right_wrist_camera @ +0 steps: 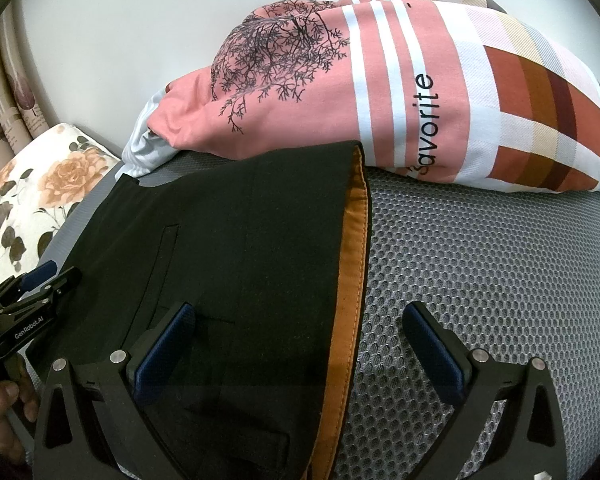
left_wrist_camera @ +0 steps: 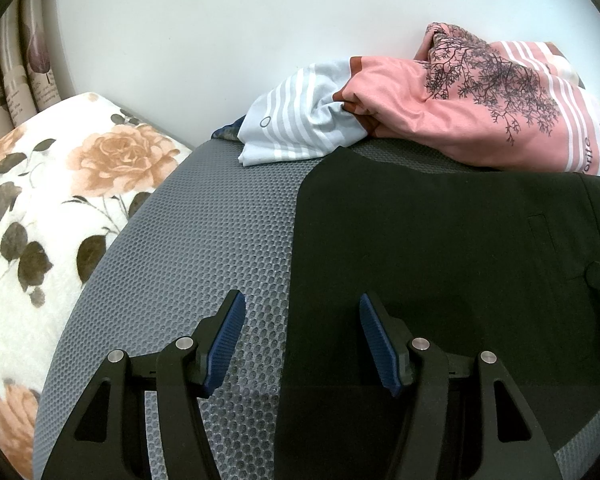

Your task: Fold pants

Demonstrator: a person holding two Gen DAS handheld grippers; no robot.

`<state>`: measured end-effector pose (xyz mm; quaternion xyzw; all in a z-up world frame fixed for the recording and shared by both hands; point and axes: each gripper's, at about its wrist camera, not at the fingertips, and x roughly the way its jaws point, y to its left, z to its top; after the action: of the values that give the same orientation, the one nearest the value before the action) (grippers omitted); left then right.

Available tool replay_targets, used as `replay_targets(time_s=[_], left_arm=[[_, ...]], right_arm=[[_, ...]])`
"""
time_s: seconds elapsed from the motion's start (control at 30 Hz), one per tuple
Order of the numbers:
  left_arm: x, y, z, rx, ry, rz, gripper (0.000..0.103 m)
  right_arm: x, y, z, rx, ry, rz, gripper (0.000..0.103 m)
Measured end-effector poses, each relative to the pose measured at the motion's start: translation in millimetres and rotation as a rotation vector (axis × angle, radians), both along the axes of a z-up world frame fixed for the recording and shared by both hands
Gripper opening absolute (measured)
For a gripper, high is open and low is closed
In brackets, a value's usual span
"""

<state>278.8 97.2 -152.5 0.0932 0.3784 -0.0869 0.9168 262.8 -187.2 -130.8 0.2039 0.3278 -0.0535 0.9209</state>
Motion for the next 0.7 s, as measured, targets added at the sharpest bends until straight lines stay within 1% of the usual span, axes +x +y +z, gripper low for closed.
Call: replay_targets(time_s=[0.7], left_arm=[[-0.6,-0.8,-0.3,0.004,-0.002,0.0,0.061]], right_arm=[[1.5,-0.8,0.5,0.0,0.001,0.003,0.103]])
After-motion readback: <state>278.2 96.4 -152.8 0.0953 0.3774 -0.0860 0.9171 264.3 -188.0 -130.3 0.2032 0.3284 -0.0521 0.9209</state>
